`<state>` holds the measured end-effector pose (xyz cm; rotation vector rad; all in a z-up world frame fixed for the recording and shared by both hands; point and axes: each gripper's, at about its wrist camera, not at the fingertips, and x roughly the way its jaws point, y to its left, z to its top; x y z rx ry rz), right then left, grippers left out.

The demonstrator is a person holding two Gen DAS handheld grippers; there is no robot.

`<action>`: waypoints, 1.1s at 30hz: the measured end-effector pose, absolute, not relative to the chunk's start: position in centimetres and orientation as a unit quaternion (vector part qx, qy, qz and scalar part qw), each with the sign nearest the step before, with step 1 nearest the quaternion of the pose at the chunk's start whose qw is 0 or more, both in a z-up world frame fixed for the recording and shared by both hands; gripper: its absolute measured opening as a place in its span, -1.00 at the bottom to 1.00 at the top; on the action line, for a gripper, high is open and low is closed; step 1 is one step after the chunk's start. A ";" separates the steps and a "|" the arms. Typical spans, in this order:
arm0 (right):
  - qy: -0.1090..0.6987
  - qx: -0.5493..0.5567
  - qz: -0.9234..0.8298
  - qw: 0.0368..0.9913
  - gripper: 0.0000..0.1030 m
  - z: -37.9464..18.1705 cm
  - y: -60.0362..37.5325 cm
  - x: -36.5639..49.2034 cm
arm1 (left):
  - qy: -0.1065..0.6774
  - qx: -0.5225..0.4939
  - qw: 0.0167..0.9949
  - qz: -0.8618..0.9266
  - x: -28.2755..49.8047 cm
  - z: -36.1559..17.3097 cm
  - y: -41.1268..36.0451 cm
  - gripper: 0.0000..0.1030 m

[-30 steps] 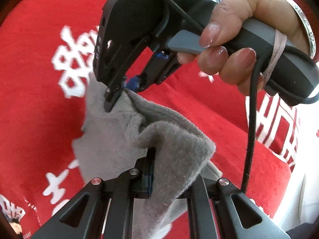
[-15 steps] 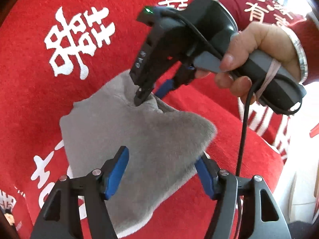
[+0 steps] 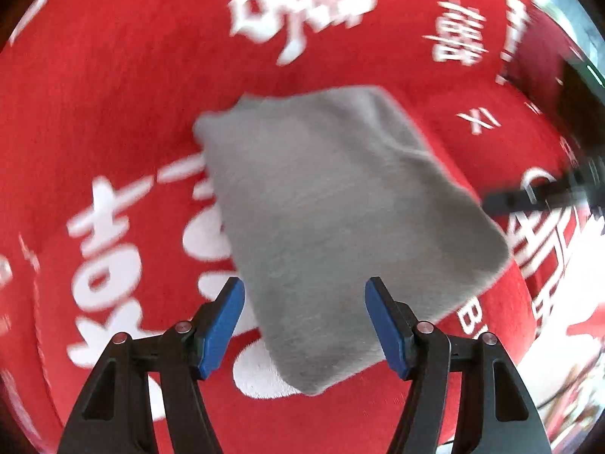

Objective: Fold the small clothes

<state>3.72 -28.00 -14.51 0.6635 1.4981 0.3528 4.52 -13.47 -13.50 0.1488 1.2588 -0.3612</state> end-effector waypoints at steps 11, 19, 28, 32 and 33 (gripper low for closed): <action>0.700 0.294 0.076 0.647 -0.77 -18.0 -28.6 -0.8 | 0.665 0.006 0.736 -0.127 4.3 -16.7 -10.7 0.31; 0.698 0.247 0.063 0.669 -0.70 -14.5 -26.6 -1.1 | 0.669 0.006 0.733 -0.122 3.5 -15.3 -9.7 0.31; 0.687 0.256 0.035 0.680 -0.67 -12.7 -26.0 -3.3 | 0.673 0.013 0.729 -0.126 2.6 -14.5 -8.6 0.31; 0.689 0.260 0.033 0.675 -0.66 -12.8 -25.3 -4.1 | 0.672 0.017 0.730 -0.124 2.3 -14.2 -8.1 0.31; 0.690 0.261 0.034 0.674 -0.65 -12.7 -24.9 -4.4 | 0.671 0.018 0.731 -0.123 2.2 -14.1 -8.0 0.31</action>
